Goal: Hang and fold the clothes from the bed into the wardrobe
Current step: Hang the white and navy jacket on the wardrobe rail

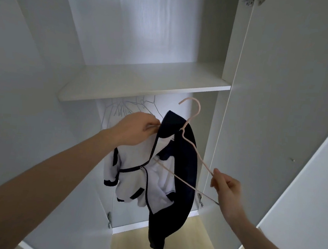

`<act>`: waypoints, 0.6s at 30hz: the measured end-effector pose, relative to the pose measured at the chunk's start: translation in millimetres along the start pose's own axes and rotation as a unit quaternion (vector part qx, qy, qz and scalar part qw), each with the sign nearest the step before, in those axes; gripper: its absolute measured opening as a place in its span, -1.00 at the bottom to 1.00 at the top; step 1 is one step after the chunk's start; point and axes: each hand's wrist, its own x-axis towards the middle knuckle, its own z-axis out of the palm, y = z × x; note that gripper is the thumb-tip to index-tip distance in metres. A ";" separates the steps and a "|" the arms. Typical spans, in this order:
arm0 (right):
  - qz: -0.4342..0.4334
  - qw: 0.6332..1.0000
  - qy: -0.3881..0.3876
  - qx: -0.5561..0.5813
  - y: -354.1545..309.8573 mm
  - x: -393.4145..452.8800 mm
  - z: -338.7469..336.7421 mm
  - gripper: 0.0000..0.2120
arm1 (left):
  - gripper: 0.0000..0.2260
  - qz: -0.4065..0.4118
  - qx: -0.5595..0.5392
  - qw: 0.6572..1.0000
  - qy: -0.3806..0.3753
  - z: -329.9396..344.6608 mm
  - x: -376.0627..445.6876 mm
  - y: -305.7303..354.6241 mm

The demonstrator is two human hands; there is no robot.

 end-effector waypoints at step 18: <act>0.455 0.879 -0.100 0.104 64.7 -21.8 54.9 -0.27 | -0.61 0.026 -0.088 0.990 0.110 -12.9 20.5 31.6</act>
